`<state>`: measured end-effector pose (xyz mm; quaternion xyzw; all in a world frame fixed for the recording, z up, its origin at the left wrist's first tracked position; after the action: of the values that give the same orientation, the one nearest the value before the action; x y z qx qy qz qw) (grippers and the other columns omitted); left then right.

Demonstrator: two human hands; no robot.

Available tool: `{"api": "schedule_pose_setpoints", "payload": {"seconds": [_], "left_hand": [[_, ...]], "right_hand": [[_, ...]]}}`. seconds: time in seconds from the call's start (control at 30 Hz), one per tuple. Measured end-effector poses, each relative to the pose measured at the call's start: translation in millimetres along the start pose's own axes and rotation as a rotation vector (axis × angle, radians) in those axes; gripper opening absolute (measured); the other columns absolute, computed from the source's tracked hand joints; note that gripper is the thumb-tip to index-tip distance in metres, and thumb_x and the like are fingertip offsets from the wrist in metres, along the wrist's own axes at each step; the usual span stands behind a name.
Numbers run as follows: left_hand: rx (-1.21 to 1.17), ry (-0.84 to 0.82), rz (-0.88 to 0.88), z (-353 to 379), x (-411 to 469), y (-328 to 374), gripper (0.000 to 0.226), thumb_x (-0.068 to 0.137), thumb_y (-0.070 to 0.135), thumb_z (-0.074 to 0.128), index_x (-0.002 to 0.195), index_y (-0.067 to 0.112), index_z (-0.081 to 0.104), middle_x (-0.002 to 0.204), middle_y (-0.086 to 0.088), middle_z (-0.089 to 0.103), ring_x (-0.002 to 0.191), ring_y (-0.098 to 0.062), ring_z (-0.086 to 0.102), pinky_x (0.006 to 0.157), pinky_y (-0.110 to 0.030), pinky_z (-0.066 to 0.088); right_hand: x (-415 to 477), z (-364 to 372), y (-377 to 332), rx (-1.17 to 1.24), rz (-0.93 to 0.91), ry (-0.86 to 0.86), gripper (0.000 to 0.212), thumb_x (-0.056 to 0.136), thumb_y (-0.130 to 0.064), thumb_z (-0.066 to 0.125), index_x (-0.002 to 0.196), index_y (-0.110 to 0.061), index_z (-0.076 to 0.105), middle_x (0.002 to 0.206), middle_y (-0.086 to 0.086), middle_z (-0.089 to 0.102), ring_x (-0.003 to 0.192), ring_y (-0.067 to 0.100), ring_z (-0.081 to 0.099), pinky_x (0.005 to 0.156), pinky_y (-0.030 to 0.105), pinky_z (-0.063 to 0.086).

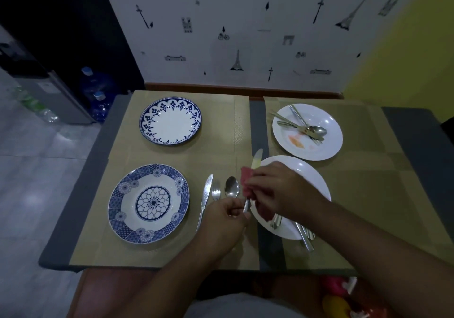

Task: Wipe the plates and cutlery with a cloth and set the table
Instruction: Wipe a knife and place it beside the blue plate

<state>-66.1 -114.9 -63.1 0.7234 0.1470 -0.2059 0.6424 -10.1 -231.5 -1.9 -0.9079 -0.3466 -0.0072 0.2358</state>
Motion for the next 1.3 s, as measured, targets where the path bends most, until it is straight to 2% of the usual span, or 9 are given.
{"api": "schedule_pose_setpoints", "payload": {"seconds": [0.17, 0.33, 0.43, 0.53, 0.77, 0.9, 1.0, 1.13, 1.3], "left_hand": [[0.025, -0.062, 0.0, 4.3, 1.2, -0.2, 0.015, 0.089, 0.007, 0.069, 0.089, 0.02, 0.075, 0.07, 0.006, 0.07, 0.064, -0.008, 0.063, 0.062, -0.024, 0.053], [0.023, -0.003, -0.106, 4.2, 11.2, -14.2, 0.02, 0.095, 0.002, 0.053, 0.1, 0.013, 0.069, 0.078, 0.001, 0.065, 0.067, -0.008, 0.06, 0.064, -0.021, 0.051], [0.074, 0.097, -0.101, -4.8, 16.8, -14.8, 0.013, 0.097, 0.016, 0.056, 0.102, 0.018, 0.069, 0.075, 0.005, 0.063, 0.062, -0.006, 0.057, 0.047, -0.014, 0.044], [0.089, 0.139, -0.071, -9.8, 19.2, -15.4, 0.012, 0.097, 0.028, 0.062, 0.098, 0.017, 0.066, 0.068, 0.009, 0.057, 0.056, -0.003, 0.051, 0.053, -0.019, 0.041], [-0.044, 0.068, -0.119, -2.7, 20.1, -17.0, 0.022, 0.104, 0.009, 0.044, 0.099, 0.003, 0.065, 0.077, -0.006, 0.067, 0.061, -0.006, 0.061, 0.061, -0.022, 0.052], [-0.084, -0.001, -0.12, 1.8, 17.8, -15.8, 0.019, 0.101, 0.005, 0.048, 0.109, 0.008, 0.066, 0.081, 0.001, 0.075, 0.076, -0.01, 0.069, 0.08, -0.033, 0.058], [-0.096, -0.072, -0.119, 4.4, 17.3, -14.9, 0.018, 0.098, 0.004, 0.055, 0.106, 0.009, 0.071, 0.086, 0.001, 0.076, 0.077, -0.008, 0.07, 0.074, -0.027, 0.057], [-0.086, -0.104, -0.072, 0.7, 13.1, -10.4, 0.018, 0.096, -0.001, 0.057, 0.095, 0.008, 0.073, 0.079, -0.009, 0.072, 0.069, -0.015, 0.068, 0.063, -0.026, 0.054], [0.007, -0.114, -0.055, -5.9, 9.7, -15.6, 0.023, 0.094, 0.001, 0.061, 0.086, 0.017, 0.077, 0.076, -0.02, 0.07, 0.069, -0.02, 0.064, 0.067, -0.033, 0.054]], "right_hand": [[27.8, -23.9, 59.0, -0.077, 0.209, 0.081, 0.015, 0.09, -0.014, 0.066, 0.099, -0.02, 0.075, 0.101, 0.0, 0.072, 0.094, 0.021, 0.059, 0.084, 0.037, 0.048], [25.7, -29.6, 70.1, -0.116, 0.262, 0.1, 0.019, 0.088, -0.015, 0.068, 0.105, -0.02, 0.075, 0.104, 0.002, 0.073, 0.095, 0.025, 0.06, 0.088, 0.044, 0.048], [18.5, -21.0, 52.8, -0.09, 0.213, 0.104, 0.023, 0.087, -0.013, 0.071, 0.109, -0.017, 0.075, 0.11, 0.007, 0.071, 0.098, 0.027, 0.06, 0.087, 0.042, 0.049], [17.4, -15.7, 44.5, -0.063, 0.179, 0.138, 0.025, 0.085, -0.012, 0.073, 0.11, -0.014, 0.075, 0.109, 0.008, 0.071, 0.095, 0.027, 0.06, 0.082, 0.042, 0.052], [16.2, -22.0, 33.5, -0.066, 0.146, 0.191, 0.028, 0.082, -0.009, 0.074, 0.11, -0.012, 0.074, 0.107, 0.007, 0.072, 0.092, 0.027, 0.06, 0.081, 0.038, 0.051], [14.8, -18.5, 32.6, -0.045, 0.098, 0.134, 0.028, 0.085, -0.011, 0.067, 0.112, -0.015, 0.069, 0.105, 0.001, 0.071, 0.091, 0.023, 0.06, 0.084, 0.041, 0.049], [11.4, -6.5, 17.2, -0.057, -0.021, 0.06, 0.018, 0.088, -0.013, 0.067, 0.105, -0.016, 0.072, 0.106, -0.001, 0.071, 0.088, 0.022, 0.06, 0.081, 0.041, 0.05], [6.2, 3.7, -5.5, -0.203, -0.178, 0.008, 0.025, 0.084, -0.016, 0.075, 0.108, -0.009, 0.074, 0.105, 0.009, 0.073, 0.092, 0.027, 0.065, 0.084, 0.045, 0.054], [1.7, 13.7, -5.0, -0.208, -0.237, -0.126, 0.031, 0.08, -0.011, 0.077, 0.11, -0.008, 0.071, 0.109, 0.012, 0.067, 0.1, 0.027, 0.062, 0.082, 0.04, 0.055]]}}
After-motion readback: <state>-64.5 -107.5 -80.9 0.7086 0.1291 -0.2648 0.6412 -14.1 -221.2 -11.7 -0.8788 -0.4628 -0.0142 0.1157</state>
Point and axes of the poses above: each hand's wrist, its own x-axis towards the middle knuckle, its own z-axis out of the palm, y = z × x, the point moved 9 cm from there along x, towards the middle knuckle
